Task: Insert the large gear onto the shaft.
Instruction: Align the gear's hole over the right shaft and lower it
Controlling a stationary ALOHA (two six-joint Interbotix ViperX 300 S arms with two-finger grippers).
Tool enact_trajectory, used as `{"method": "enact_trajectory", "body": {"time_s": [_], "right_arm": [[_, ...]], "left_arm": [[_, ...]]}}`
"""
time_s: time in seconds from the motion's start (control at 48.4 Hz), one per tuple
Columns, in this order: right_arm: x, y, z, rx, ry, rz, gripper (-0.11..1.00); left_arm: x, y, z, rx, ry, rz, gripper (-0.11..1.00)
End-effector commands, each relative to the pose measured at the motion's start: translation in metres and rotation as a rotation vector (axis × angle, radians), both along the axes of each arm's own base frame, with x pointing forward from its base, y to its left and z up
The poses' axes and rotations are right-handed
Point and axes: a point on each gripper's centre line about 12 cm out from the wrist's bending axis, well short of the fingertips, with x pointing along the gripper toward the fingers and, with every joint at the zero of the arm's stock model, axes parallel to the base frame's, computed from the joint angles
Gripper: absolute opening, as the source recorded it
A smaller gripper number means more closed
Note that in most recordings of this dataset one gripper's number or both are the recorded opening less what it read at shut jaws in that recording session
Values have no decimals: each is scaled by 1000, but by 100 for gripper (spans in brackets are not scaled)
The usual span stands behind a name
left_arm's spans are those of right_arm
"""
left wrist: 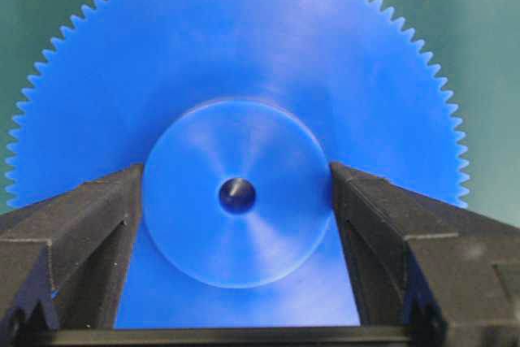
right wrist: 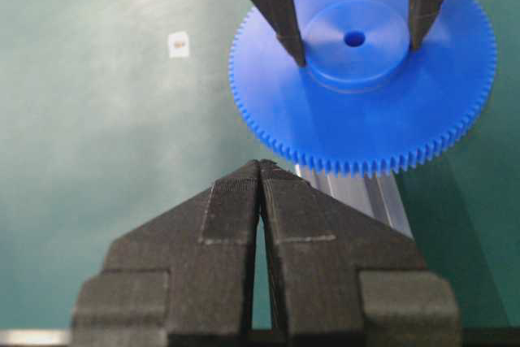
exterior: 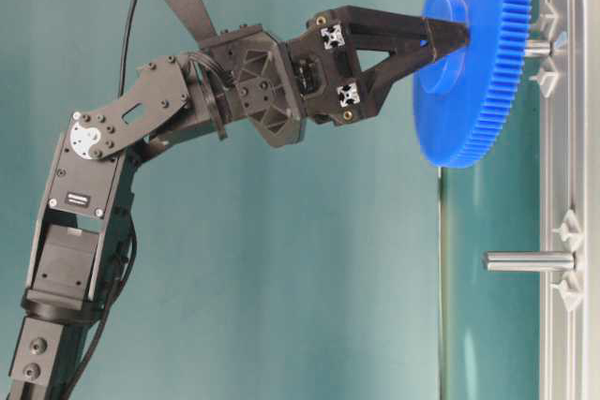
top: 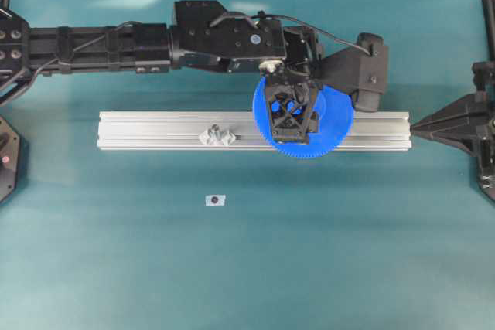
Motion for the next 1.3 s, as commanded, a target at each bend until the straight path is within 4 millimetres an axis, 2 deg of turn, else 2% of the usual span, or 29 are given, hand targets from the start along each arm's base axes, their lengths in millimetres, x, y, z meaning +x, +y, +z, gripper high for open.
{"method": "enact_trajectory", "body": {"time_s": [0.0,0.455,1.281], "right_arm": [[2,0,3,8,-8,-5,7],[2,0,3,7,-8,-5,7],[2,0,4,9,-10,-6,7]], "left_arm": [[-5,23,20,16,-44,36,76],[-7,24,27,25,-56,25,76],[-6,24,27,23,-66,28,76]]}}
